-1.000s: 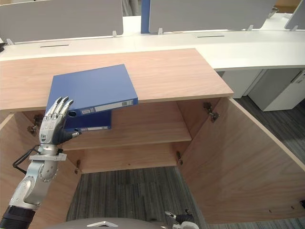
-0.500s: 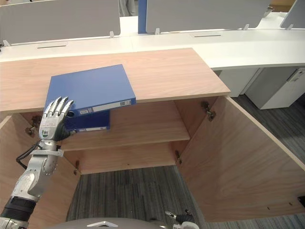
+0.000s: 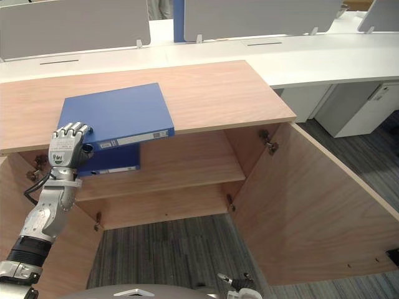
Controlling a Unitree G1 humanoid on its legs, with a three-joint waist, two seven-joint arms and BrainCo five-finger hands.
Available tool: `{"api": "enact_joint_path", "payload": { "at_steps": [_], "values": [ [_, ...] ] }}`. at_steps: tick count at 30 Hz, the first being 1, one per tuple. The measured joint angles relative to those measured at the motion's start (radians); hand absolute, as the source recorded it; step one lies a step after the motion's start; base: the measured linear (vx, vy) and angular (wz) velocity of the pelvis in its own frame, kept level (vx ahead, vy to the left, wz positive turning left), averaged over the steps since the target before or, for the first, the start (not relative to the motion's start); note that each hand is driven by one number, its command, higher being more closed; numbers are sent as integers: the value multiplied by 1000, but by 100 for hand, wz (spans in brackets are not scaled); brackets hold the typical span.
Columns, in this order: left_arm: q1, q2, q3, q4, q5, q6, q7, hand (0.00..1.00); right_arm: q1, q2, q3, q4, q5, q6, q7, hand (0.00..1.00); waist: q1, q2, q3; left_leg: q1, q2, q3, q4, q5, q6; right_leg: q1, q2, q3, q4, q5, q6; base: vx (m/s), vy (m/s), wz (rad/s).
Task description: Walk over to the cabinet, pick up the folder, carry it to the office cabinet, place the folder inside the office cabinet, then close the office cabinet door
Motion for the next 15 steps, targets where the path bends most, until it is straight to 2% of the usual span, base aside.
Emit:
{"api": "enact_joint_path", "payload": {
  "at_steps": [15],
  "values": [
    [-37, 17, -5, 0, -1, 0, 15, 100, -9, 0, 0, 0, 33, -1, 0, 0, 0, -1, 0, 3, 0, 4, 0, -3, -2, 0, 0, 2, 0, 0, 0, -8, -8, 0]
  ]
}}
